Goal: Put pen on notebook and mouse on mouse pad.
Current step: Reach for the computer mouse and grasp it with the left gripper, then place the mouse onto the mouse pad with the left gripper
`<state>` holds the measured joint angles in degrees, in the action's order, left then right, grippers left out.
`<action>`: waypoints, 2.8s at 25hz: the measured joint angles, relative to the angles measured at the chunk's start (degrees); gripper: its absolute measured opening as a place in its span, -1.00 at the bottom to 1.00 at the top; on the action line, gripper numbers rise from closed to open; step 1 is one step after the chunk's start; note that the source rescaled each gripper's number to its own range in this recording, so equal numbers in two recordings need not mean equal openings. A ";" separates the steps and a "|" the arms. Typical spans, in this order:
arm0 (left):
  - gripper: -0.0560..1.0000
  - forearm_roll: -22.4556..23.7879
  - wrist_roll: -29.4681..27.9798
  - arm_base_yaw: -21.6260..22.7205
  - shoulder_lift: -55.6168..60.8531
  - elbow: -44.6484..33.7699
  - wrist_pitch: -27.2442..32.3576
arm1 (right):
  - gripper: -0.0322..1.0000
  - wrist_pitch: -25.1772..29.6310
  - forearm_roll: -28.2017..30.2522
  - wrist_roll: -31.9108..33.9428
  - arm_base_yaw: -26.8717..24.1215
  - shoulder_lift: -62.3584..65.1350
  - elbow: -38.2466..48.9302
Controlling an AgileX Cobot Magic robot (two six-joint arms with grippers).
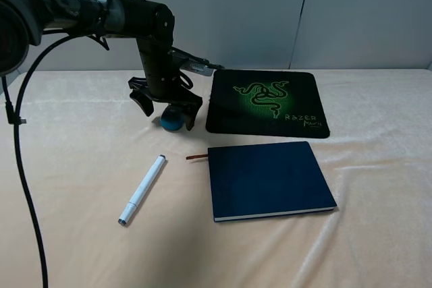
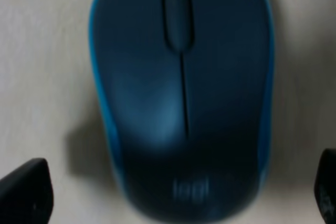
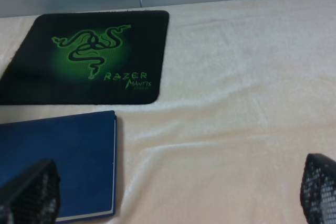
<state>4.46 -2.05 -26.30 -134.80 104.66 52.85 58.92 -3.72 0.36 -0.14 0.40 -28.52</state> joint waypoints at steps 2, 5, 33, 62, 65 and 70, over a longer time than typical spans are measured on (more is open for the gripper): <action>0.99 0.00 0.00 0.00 -0.71 0.24 -1.44 | 1.00 0.00 0.00 0.00 0.00 0.00 0.00; 0.98 -0.06 0.00 0.00 -1.44 0.54 -3.04 | 1.00 0.00 0.00 0.00 0.00 0.00 0.00; -0.89 -0.06 0.05 0.00 -1.94 3.57 -1.24 | 1.00 0.00 0.00 0.00 0.00 0.00 0.00; -0.89 -5.89 4.15 -8.35 -4.59 20.80 -0.66 | 1.00 0.00 0.00 0.00 0.00 0.00 0.00; -0.89 -5.84 4.15 -9.68 -5.74 21.07 -3.56 | 1.00 0.00 0.00 0.00 0.00 0.00 0.00; -0.89 -5.84 4.20 -10.71 -7.60 21.62 -10.74 | 1.00 0.00 -0.11 0.00 0.00 0.00 0.00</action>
<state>-1.37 2.15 -37.01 -142.41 126.28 42.11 58.92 -3.82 0.36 -0.14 0.40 -28.52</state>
